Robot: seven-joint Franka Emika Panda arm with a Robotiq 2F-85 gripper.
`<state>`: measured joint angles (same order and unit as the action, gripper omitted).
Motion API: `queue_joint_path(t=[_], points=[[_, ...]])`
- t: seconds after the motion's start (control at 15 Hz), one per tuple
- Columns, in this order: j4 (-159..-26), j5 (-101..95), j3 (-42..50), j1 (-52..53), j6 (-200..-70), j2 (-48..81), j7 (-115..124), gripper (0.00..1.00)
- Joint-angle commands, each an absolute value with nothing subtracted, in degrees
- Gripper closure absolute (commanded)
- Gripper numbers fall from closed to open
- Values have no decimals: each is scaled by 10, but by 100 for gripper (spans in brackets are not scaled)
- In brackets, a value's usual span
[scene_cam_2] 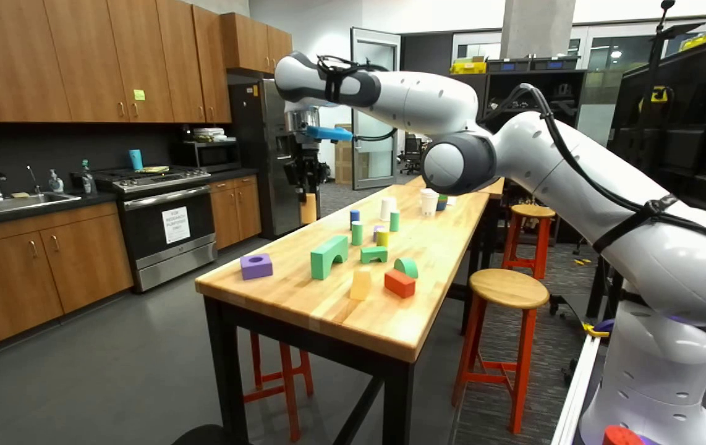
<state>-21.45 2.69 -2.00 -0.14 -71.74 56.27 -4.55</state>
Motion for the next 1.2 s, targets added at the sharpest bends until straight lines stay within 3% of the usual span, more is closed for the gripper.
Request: queue_joint_path(t=[0.0, 1.13], points=[[-206, 14, -13, 5, -698, 564, -41, 85], [-223, 6, -9, -6, -635, 553, -56, 85]])
